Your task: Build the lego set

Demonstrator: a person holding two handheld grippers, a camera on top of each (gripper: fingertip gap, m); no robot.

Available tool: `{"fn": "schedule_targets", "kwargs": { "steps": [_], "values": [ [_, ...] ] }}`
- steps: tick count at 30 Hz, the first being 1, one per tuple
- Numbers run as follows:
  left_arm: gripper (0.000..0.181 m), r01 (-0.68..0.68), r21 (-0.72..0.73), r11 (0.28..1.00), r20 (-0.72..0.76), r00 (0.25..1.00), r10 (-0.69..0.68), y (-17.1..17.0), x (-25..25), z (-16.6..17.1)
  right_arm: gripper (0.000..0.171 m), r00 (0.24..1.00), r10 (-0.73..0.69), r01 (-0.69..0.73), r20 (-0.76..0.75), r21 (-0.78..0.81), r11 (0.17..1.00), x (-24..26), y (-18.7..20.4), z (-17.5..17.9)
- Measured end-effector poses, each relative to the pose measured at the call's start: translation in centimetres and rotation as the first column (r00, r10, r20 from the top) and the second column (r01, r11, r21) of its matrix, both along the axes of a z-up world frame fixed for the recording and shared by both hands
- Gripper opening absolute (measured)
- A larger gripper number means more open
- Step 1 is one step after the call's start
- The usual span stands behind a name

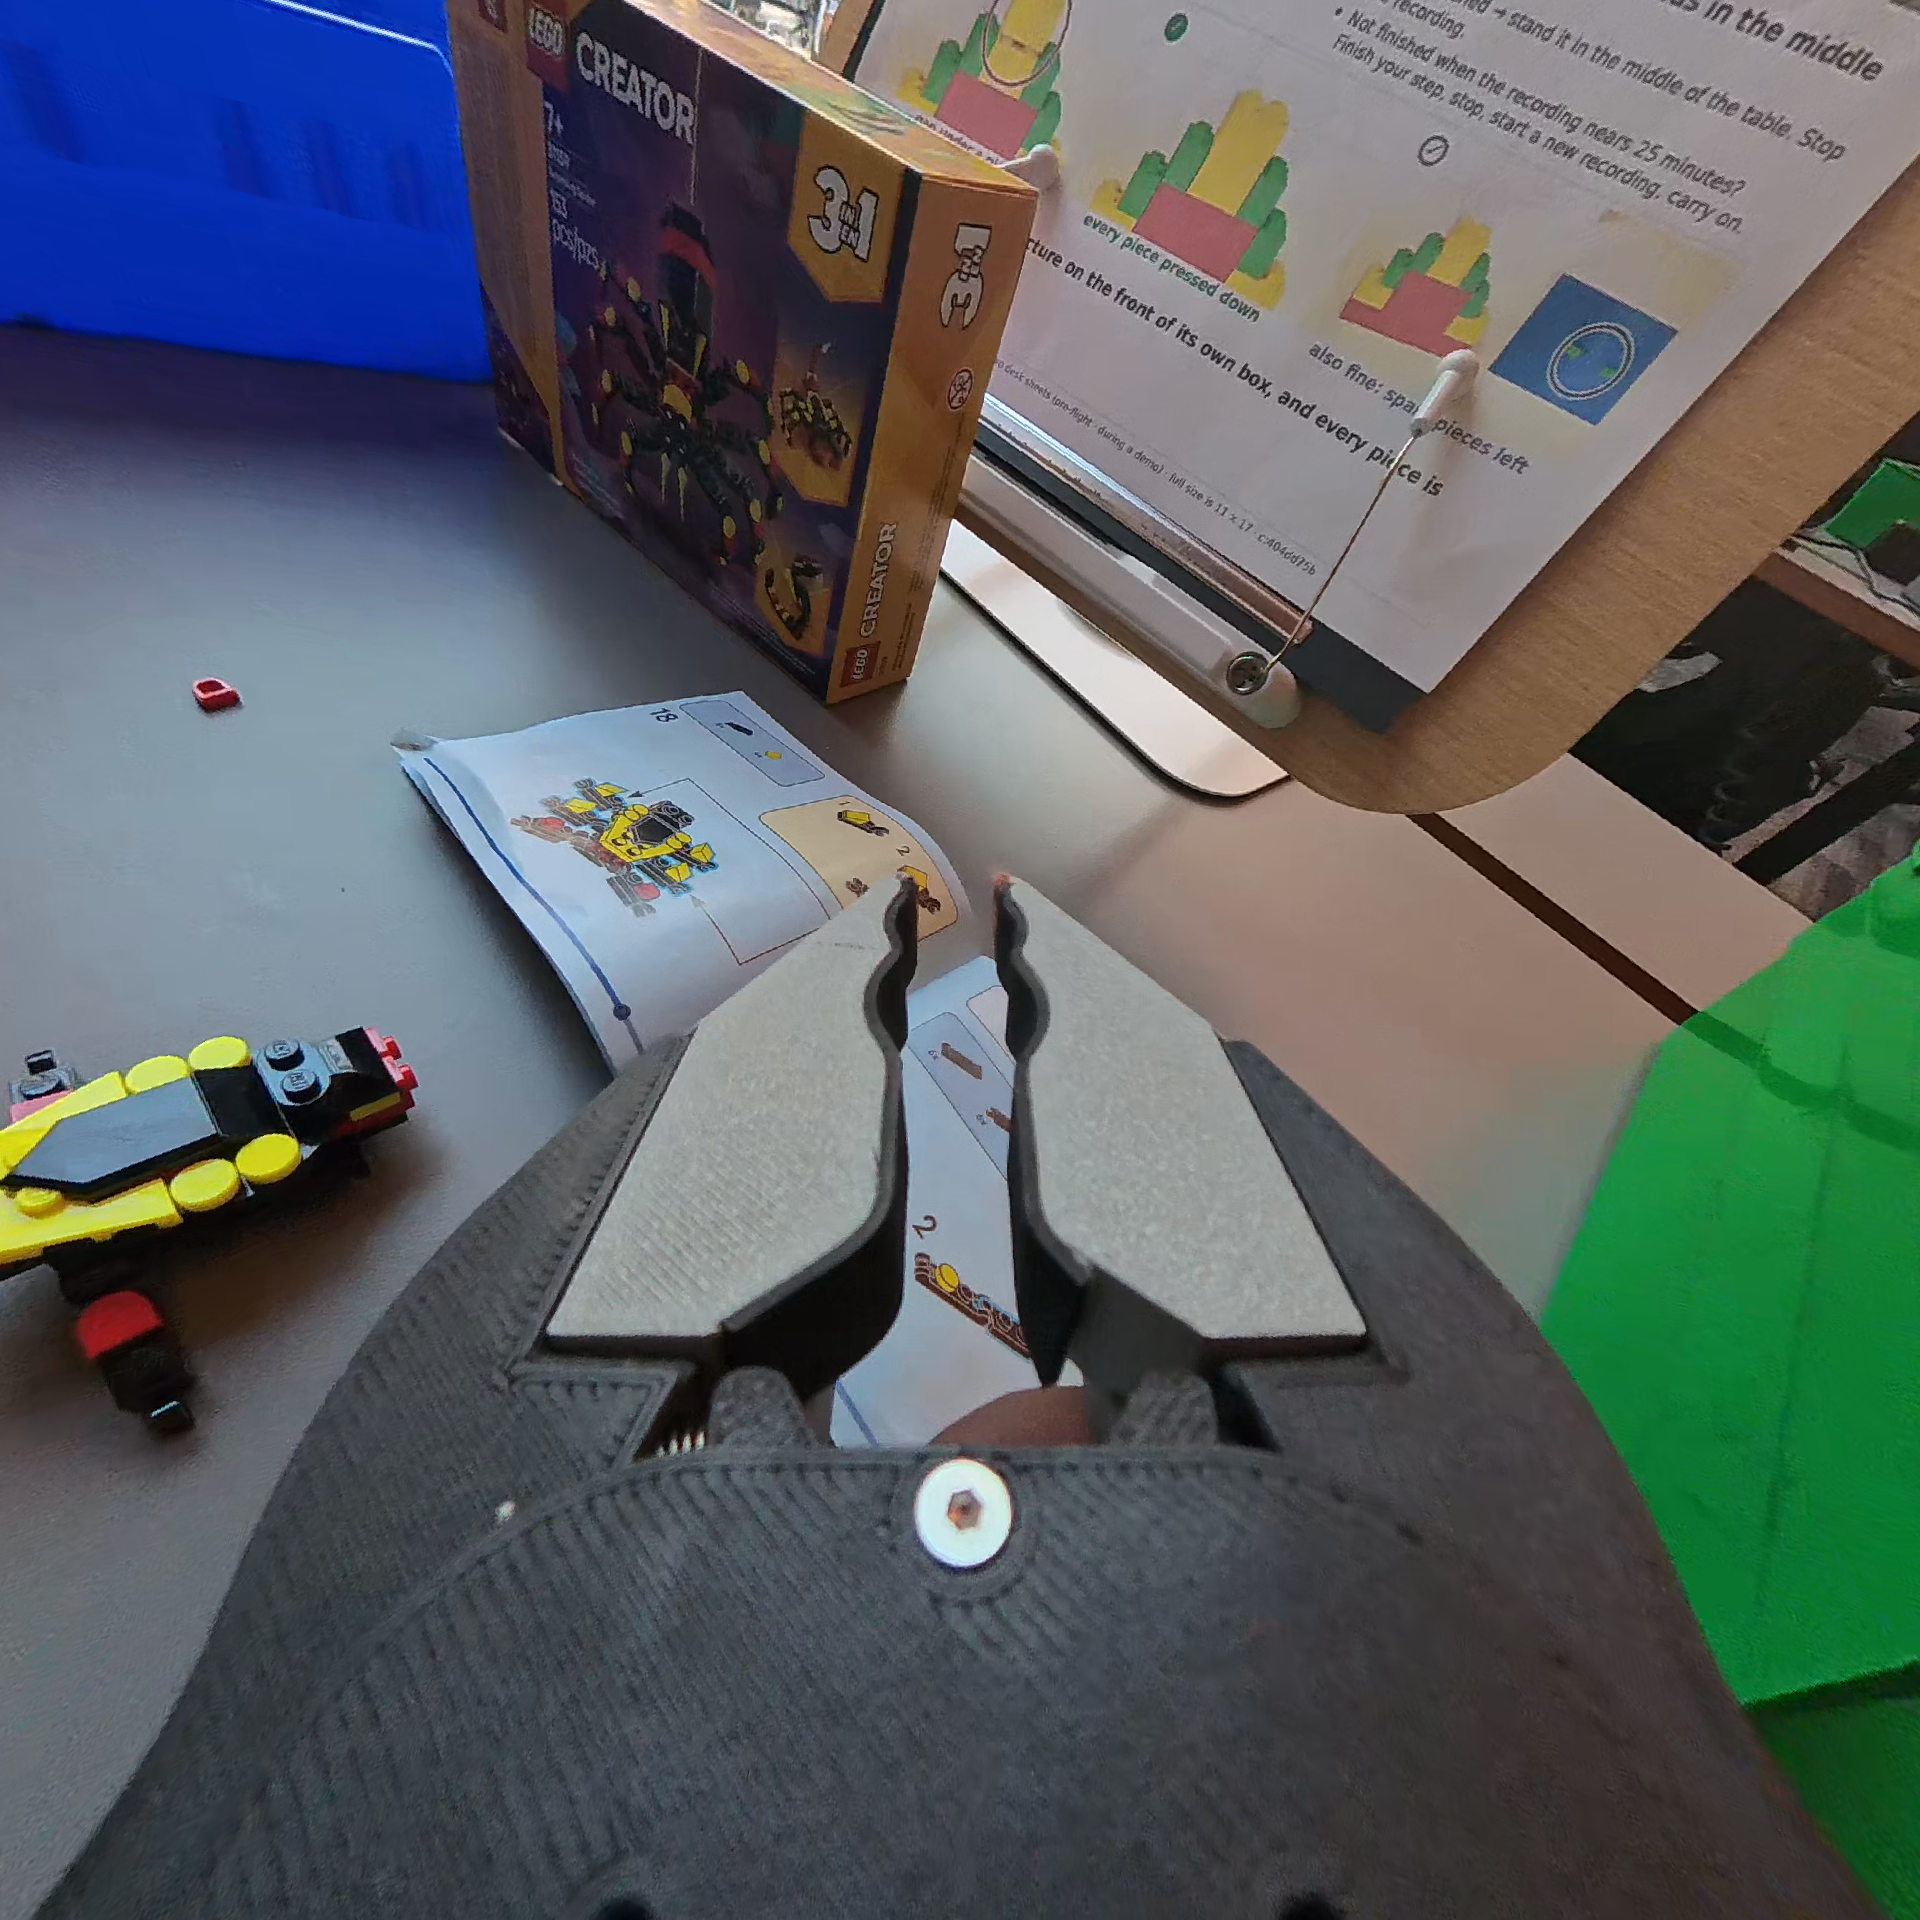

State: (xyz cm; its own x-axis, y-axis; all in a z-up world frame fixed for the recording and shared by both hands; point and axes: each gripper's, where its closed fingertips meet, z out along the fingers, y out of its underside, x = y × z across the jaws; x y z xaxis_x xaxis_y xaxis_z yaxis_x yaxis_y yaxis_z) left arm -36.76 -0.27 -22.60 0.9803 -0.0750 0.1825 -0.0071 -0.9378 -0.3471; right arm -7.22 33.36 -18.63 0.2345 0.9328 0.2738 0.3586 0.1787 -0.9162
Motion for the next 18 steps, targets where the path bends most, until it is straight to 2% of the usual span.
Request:
{"fn": "schedule_targets", "kwargs": {
  "steps": [1,5,11,15,18],
  "values": [
    [0.000,0.005,0.016,1.000,0.016,1.000,-0.005,-0.3,0.9,0.1,0.011,1.000,-0.002,0.002,0.001,0.001,1.000,0.0,0.0,0.0],
    [0.000,0.013,0.088,0.996,0.005,1.000,-0.013,-1.7,2.8,0.8,0.011,1.000,-0.003,0.003,0.006,0.011,1.000,0.0,0.0,-0.1],
    [0.000,0.008,0.299,0.954,0.105,0.994,-0.041,0.8,6.7,2.8,0.011,1.000,-0.002,0.002,0.025,0.010,1.000,-0.2,0.1,-0.4],
    [0.000,-0.008,0.449,0.893,0.191,0.978,-0.088,3.8,7.4,6.3,0.011,1.000,-0.008,0.008,0.018,0.019,1.000,-0.1,0.1,-0.2],
    [0.000,-0.037,0.570,0.821,0.116,0.993,-0.035,6.2,4.4,10.3,0.011,1.000,-0.008,0.008,0.022,0.021,1.000,-0.1,0.0,-0.3]
  ]
}}
